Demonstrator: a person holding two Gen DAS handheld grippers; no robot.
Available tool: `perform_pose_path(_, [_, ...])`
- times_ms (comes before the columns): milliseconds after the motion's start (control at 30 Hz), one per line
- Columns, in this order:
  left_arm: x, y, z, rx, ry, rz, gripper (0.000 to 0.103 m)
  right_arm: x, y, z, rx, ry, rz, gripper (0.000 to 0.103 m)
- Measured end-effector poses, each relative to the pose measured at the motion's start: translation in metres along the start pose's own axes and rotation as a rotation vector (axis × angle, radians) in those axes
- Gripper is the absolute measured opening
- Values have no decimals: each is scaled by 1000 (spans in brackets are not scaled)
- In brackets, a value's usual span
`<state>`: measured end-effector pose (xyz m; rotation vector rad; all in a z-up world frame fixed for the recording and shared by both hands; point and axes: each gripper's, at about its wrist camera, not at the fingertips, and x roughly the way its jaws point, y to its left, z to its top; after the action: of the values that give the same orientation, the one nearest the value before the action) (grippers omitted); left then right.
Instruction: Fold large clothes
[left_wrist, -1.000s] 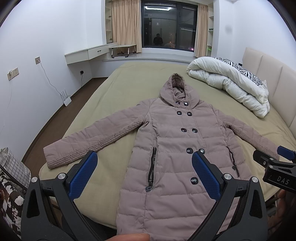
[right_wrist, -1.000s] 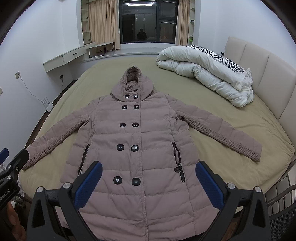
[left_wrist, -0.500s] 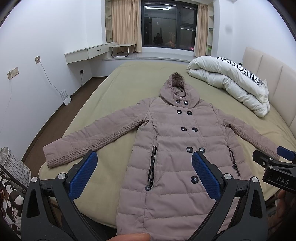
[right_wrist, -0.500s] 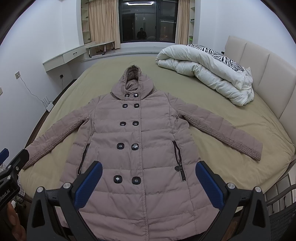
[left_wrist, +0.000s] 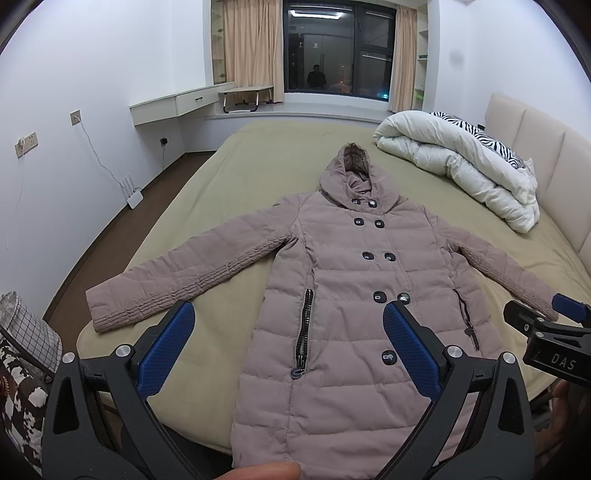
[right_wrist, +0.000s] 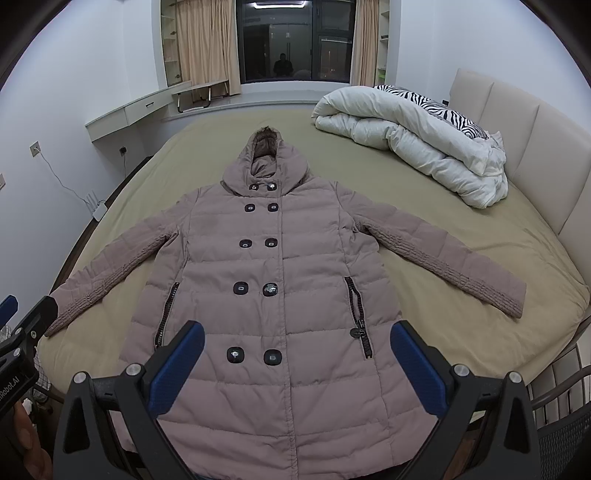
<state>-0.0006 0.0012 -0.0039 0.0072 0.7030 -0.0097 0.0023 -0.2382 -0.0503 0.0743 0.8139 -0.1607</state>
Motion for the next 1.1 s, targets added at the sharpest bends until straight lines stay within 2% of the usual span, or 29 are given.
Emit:
perform_pose_path(300, [3,-1,-12,6,6,9,103,-4,0,6,1,3,0,103])
perform_pose_path(333, [16,-4,-17,6,9,8,103,2,-2,2,2,4,0,103])
perform_pose_path(500, [30,-7,-19,-38,58,-46,103,13,-9,-2,34,11,12,103])
perform_pose_path(600, [46,-11,-26,-30,77,-50,103,30,-43,-6,124,23,40,103])
perform_pose_path(667, [62,-17,-31,-1,121,-51,103,40,-74,-7,217,14,66,103])
perform_pose_path(733, [81,-18,-32,-4,156,-86,103,56,-119,-17,348,-3,83,103])
perform_pose_path(833, [106,-26,-35,18,185,-54,103,82,-192,-36,546,-1,58,102])
perform_pose_path(867, [115,-29,-35,25,189,-67,103,91,-217,-41,623,-7,59,102])
perform_pose_path(1000, [150,-45,-36,73,167,-100,103,128,-318,-76,963,-22,94,92])
perform_pose_path(1033, [159,-51,-36,95,185,-98,103,137,-336,-80,1016,-29,106,88])
perform_pose_path(1100, [183,-62,-35,102,279,-93,103,151,-370,-92,1112,-50,111,85])
